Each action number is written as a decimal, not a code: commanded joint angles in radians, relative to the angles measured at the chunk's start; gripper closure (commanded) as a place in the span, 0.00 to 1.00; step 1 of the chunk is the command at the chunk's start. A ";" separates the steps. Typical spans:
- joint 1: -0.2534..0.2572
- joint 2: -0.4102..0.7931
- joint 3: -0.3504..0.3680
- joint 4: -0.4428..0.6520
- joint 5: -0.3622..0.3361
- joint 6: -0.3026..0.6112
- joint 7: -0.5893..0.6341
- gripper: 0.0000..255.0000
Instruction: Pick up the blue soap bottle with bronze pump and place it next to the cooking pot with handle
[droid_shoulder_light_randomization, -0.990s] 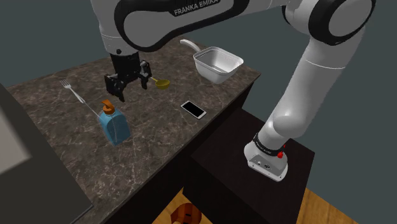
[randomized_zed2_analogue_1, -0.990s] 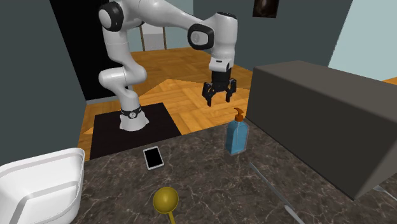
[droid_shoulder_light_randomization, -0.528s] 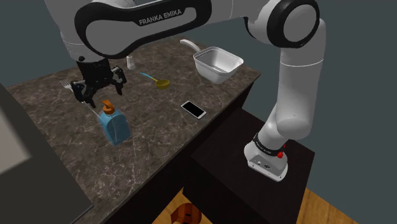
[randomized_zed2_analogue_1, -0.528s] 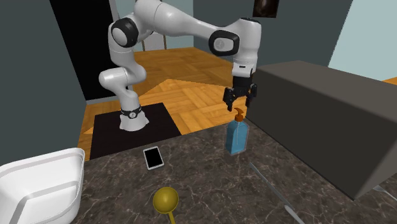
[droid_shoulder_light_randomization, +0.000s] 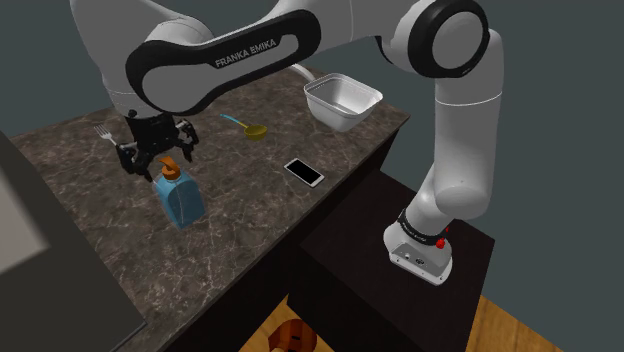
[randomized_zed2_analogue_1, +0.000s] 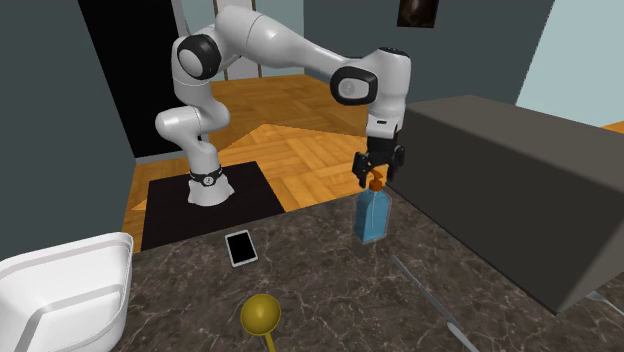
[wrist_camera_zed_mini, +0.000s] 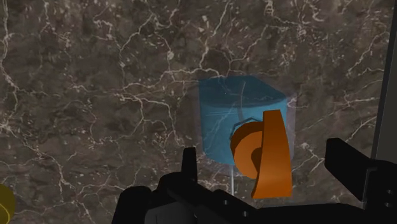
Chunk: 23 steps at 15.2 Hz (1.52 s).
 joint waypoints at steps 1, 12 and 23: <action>-0.001 0.000 -0.001 -0.009 -0.001 0.010 0.001 0.00; -0.001 0.000 -0.001 -0.009 -0.001 0.009 0.001 1.00; 0.000 -0.018 0.007 0.047 0.013 -0.061 -0.010 1.00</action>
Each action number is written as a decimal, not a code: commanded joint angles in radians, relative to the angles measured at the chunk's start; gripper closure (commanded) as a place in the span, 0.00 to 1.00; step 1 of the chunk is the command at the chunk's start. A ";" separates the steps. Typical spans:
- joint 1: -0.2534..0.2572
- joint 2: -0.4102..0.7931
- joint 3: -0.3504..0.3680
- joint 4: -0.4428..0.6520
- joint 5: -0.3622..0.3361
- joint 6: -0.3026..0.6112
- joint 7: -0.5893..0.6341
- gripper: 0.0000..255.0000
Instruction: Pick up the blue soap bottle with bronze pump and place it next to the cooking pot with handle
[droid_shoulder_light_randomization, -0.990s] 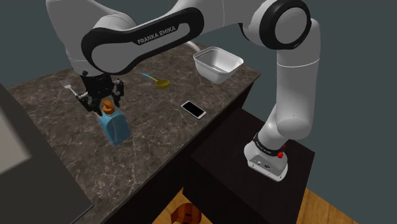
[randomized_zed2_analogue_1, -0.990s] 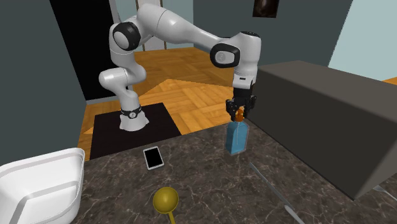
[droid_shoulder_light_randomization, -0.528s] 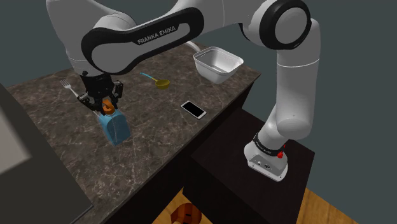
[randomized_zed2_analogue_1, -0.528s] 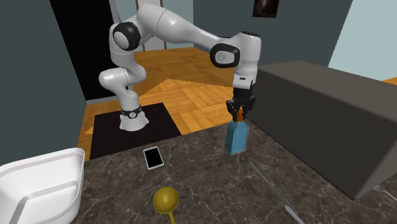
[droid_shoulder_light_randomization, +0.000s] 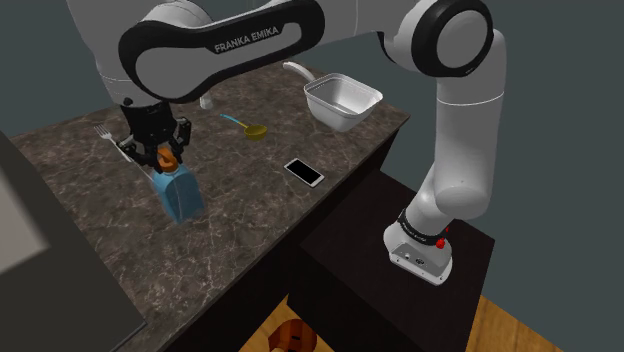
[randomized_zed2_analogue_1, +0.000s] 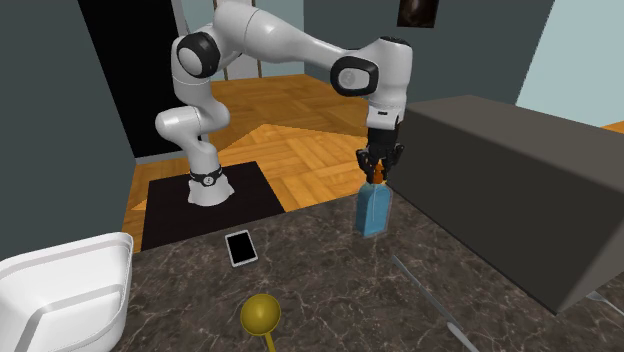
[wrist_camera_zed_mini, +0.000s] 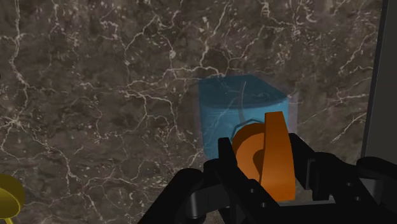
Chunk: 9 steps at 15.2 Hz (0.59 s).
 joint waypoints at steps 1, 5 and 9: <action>0.002 -0.006 0.003 0.023 0.004 -0.027 -0.003 1.00; 0.006 -0.013 0.006 0.067 0.010 -0.077 -0.008 1.00; 0.012 -0.016 0.009 0.118 0.014 -0.129 -0.013 1.00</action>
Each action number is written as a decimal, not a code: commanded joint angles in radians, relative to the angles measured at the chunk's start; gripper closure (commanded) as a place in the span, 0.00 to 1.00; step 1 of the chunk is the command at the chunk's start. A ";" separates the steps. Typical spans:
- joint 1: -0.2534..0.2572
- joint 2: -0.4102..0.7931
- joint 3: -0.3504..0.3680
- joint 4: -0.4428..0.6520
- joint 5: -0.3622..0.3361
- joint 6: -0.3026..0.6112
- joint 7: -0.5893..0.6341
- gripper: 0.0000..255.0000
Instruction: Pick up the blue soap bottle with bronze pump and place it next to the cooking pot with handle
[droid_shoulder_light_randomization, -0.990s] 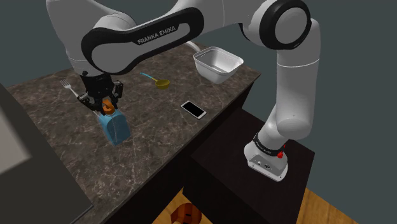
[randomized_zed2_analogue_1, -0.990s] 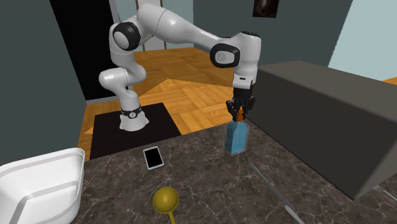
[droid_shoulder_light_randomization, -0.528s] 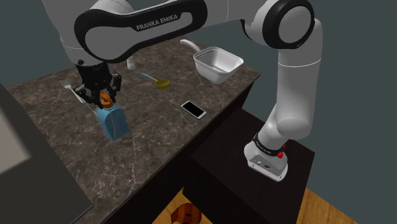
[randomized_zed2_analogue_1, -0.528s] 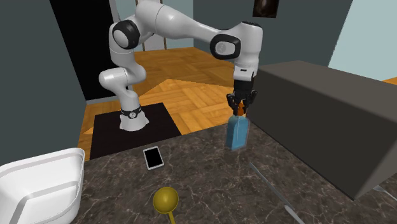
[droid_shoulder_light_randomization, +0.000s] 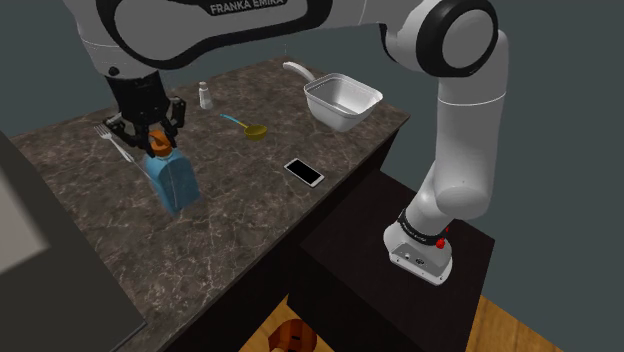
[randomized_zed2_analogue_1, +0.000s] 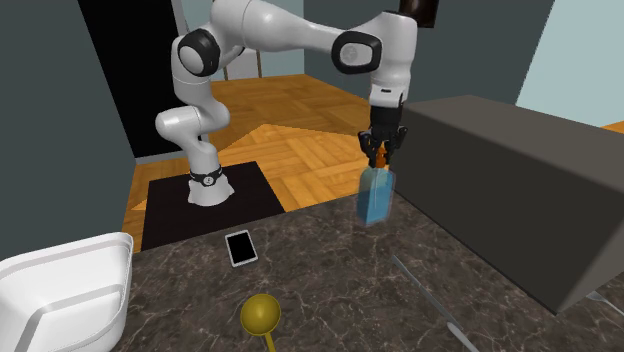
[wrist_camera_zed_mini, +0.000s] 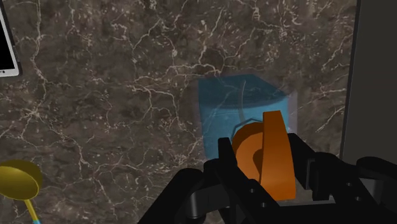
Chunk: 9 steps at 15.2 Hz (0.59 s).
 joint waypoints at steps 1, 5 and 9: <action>0.001 -0.004 0.001 0.021 0.002 -0.024 -0.003 1.00; 0.010 -0.001 0.003 0.080 0.003 -0.079 -0.007 1.00; 0.023 0.007 0.003 0.147 0.000 -0.137 -0.010 1.00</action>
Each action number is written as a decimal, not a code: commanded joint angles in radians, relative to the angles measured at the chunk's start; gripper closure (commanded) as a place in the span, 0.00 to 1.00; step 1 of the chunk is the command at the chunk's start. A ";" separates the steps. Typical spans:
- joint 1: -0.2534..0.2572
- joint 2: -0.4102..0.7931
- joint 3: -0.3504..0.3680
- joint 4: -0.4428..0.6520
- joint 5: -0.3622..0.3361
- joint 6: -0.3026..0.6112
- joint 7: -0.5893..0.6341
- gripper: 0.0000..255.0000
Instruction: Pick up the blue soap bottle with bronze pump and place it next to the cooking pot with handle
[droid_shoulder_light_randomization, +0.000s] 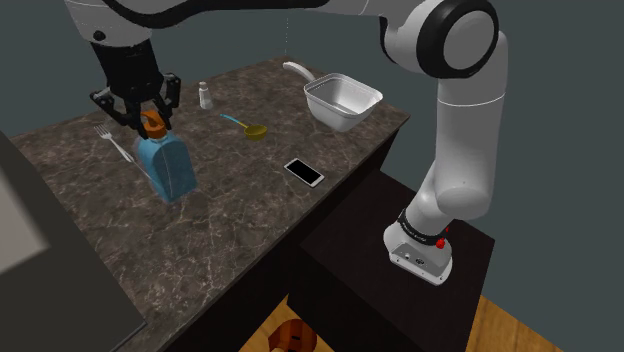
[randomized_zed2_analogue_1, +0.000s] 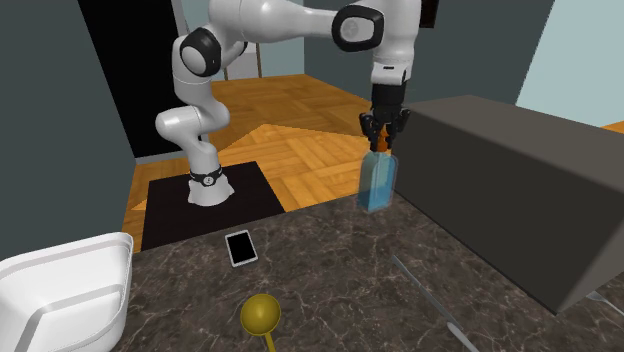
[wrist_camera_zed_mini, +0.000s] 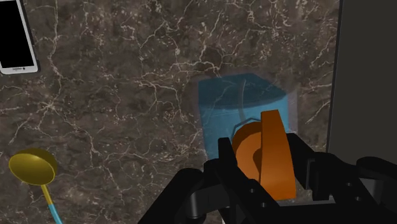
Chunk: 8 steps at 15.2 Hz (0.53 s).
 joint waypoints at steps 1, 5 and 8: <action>0.008 0.006 0.000 0.037 -0.002 -0.031 -0.001 1.00; 0.027 0.022 -0.001 0.118 -0.010 -0.095 -0.003 1.00; 0.045 0.040 -0.002 0.187 -0.019 -0.147 -0.005 1.00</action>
